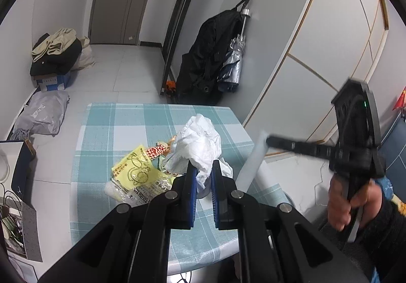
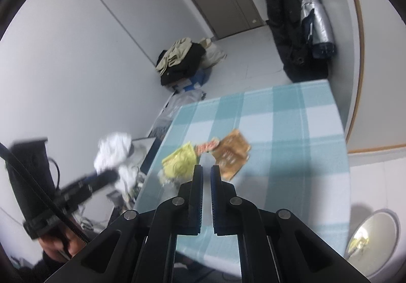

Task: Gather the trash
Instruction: 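Grasp white tissue with the left gripper while the right gripper holds the strip, then carry the tissue and strip over the white wastebasket with both grippers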

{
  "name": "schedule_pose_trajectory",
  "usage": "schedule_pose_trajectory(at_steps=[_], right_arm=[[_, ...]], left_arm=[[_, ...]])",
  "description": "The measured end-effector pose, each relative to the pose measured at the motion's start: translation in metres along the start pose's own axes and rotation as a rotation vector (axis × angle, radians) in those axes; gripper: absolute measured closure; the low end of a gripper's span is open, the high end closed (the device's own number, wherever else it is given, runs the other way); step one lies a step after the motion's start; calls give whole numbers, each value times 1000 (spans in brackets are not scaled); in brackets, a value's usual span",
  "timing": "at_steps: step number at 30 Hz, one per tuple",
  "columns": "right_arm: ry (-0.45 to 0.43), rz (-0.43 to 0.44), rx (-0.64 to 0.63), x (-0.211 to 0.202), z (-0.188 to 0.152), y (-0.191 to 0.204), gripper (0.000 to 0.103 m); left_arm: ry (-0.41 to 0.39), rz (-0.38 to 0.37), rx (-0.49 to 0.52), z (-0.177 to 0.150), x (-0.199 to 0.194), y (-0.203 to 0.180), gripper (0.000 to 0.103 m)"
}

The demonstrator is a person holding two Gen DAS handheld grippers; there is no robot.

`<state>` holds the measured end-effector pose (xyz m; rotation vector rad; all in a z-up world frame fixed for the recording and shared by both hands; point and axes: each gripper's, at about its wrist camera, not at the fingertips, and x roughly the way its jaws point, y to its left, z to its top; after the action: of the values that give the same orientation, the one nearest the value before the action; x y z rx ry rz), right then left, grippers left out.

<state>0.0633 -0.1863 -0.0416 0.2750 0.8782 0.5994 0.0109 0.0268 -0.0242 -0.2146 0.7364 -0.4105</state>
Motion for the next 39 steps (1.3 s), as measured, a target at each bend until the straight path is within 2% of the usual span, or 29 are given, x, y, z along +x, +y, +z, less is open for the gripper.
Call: schedule_pose_trajectory(at_steps=[7, 16, 20, 28, 36, 39], right_arm=[[32, -32, -21, 7, -28, 19, 98], [-18, -36, -17, -17, -40, 46, 98], [-67, -36, -39, -43, -39, 61, 98], [-190, -30, -50, -104, -26, 75, 98], [-298, -51, -21, -163, -23, 49, 98], [-340, -105, -13, -187, -31, 31, 98]], left_arm=[[-36, -20, -20, -1, -14, 10, 97], [-57, -32, -35, -6, -28, 20, 97], [-85, -44, -48, -7, -34, 23, 97], [-67, -47, -46, -7, -34, 15, 97], [-55, -114, -46, 9, -38, -22, 97], [-34, -152, -16, 15, -30, -48, 97]])
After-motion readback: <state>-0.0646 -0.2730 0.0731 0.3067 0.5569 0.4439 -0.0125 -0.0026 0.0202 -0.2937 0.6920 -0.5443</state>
